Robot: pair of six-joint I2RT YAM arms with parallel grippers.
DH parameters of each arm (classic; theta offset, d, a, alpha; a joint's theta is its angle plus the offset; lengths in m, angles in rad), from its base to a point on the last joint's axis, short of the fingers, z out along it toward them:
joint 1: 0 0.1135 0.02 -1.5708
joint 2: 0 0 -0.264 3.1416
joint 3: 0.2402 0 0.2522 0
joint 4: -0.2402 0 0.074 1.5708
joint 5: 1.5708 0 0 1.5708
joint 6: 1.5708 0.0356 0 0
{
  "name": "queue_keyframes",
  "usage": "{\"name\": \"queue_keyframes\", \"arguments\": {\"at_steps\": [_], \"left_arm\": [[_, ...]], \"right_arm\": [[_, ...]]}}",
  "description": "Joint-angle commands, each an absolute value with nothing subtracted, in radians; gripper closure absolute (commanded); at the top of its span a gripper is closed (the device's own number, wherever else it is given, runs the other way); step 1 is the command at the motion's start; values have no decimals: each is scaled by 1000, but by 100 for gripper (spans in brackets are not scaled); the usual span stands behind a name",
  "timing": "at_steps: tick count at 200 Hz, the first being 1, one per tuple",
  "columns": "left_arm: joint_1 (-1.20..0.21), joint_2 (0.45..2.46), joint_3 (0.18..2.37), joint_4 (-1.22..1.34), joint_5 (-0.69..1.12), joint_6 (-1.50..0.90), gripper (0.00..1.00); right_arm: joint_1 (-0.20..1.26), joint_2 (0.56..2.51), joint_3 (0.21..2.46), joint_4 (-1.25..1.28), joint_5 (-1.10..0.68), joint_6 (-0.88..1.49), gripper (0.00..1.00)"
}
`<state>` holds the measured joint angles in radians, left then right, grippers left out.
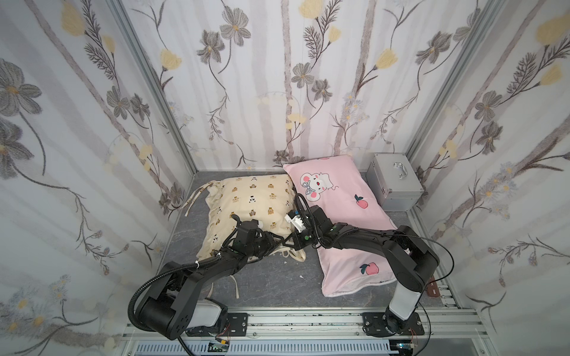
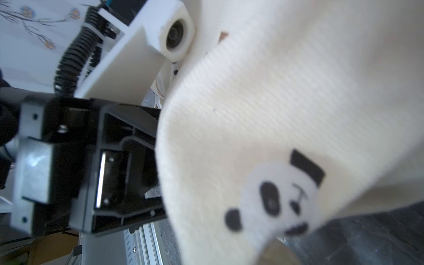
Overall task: Zip up pillowcases
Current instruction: Pick up the pillowcase from the center of the board, then zip the zipper on the pillowcase.
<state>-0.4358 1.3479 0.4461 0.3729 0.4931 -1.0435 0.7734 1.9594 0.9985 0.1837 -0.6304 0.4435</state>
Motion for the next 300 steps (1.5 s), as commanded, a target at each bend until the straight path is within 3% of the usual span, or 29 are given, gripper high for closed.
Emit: {"name": "queue_keyframes", "arguments": {"at_steps": [1,52,104,207,266,300], "left_arm": [[-435,1342,431,434,493,-1067,61],[-440,1340,365,556,505,-1148,65],[-440,1329,352,637,510,-1210,67],[-441,1236,356,552,512,-1205,68],[-440,1256,359,526,501,-1181,65],[-436,1286,379,529,517,-1148,70]], "right_arm": [[738,1950,929,546,-787,565,100],[726,1996,890,739,-815,667,100],[724,2025,878,702,-770,648,100],[724,2048,889,607,-673,608,100],[712,2051,842,758,-737,708,100],[703,2047,819,787,-768,720,100]]}}
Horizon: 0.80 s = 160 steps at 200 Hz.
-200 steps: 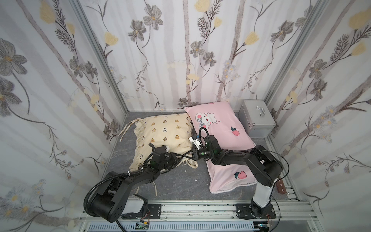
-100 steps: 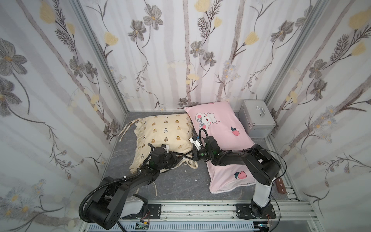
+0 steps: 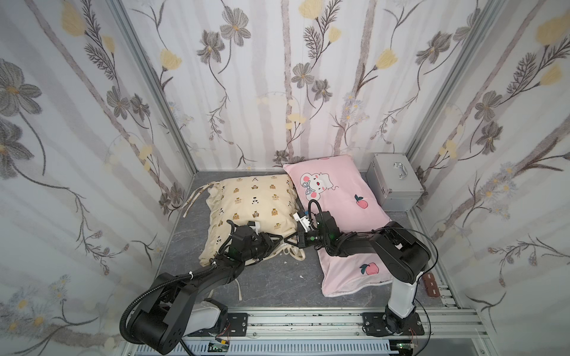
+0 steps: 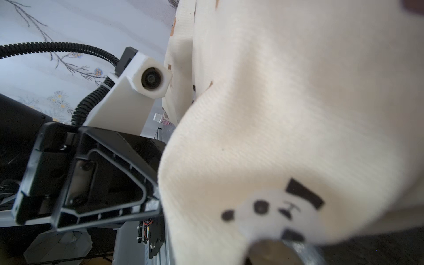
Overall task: Zip up pillowcases
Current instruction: Zip the zipper on the pillowcase.
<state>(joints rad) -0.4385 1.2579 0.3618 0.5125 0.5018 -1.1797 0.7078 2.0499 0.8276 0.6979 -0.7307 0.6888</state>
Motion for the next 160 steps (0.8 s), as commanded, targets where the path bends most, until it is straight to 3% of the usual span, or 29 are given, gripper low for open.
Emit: {"name": "queue_keyframes", "arguments": {"at_steps": [1,160], "left_arm": [[-436,1288,379,531,517,-1149,70],[-450,1330,371,600,545,-1185,73]], "right_arm": [[702,2047,820,789,-770,721,100],[686,2068,829,804,-729,756,100]]}}
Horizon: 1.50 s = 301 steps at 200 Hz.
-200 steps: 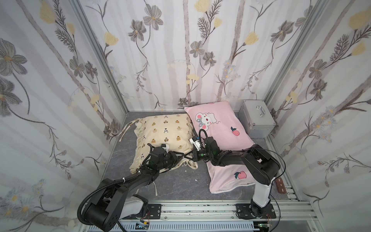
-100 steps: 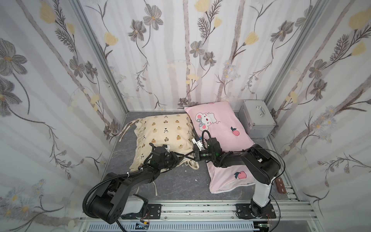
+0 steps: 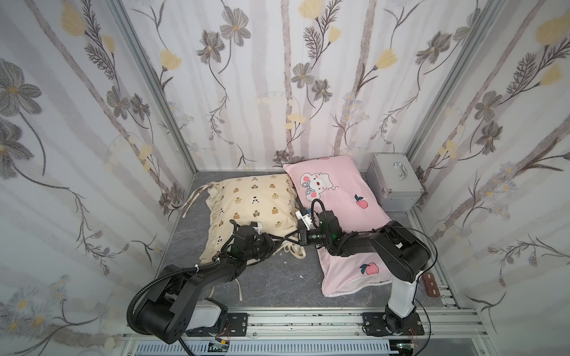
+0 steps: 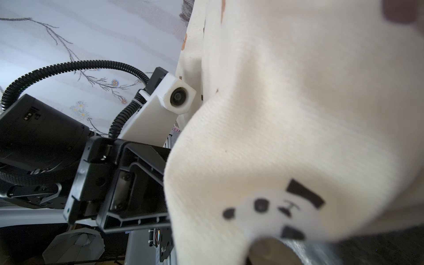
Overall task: Zip up pillowcases
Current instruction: Zip the zipper on the pillowcase.
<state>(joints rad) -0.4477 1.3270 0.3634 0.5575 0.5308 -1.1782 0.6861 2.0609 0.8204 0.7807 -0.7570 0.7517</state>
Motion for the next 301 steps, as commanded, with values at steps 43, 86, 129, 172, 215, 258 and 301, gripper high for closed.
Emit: {"name": "queue_keyframes", "arguments": {"at_steps": [43,86,129,172,215,258,301], "left_arm": [[-453,1348,374,607,546,-1187,77],[-455,1387,371,653,548,-1208,82],[-460,1405,377,668,547,-1215,87],[-466,1419,378,682,550,-1223,84],[-472,1457,384,712,555,-1229,87],[-473,1459,388,692,548,-1214,96],[-474,1418,431,507,520,-1110,100]], "right_arm": [[686,2072,827,803,-720,757,100],[686,2071,823,802,-717,757,100],[687,2068,821,776,-696,739,100],[689,2068,824,748,-673,720,100],[690,2068,825,748,-673,720,100],[690,2062,821,729,-667,710,100],[687,2008,815,621,-641,636,100]]}}
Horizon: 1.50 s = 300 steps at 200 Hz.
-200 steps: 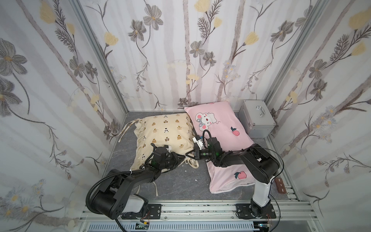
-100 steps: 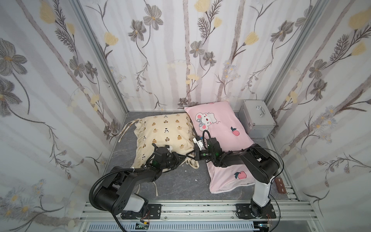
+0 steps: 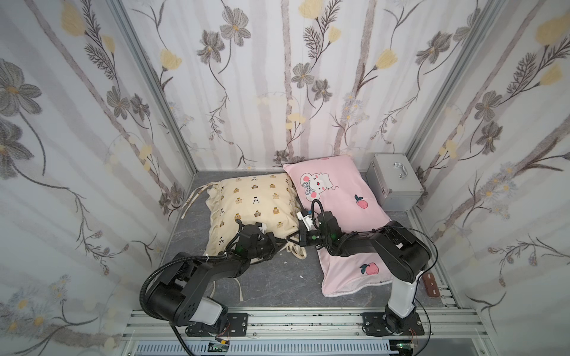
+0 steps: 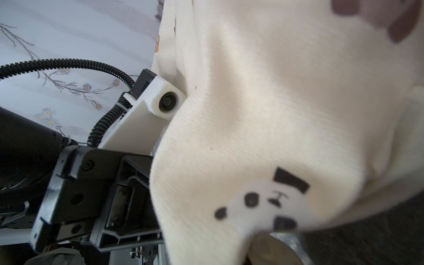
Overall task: Zip up pillowcases
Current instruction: Zip the zipper on the pillowcase.
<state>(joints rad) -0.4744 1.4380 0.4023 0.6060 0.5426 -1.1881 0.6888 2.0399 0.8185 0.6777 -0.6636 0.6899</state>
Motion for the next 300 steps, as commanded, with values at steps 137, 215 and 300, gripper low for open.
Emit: {"name": "queue_keyframes", "arguments": {"at_steps": [137,215,300], "left_arm": [[-453,1325,492,80,384,-878,100],[-369,1201,496,-239,214,-761,100],[-191,995,441,-488,55,-739,100]], "right_arm": [[653,1903,830,443,-594,542,100],[655,1805,895,252,-443,512,100],[654,1726,951,141,-249,523,100]]}}
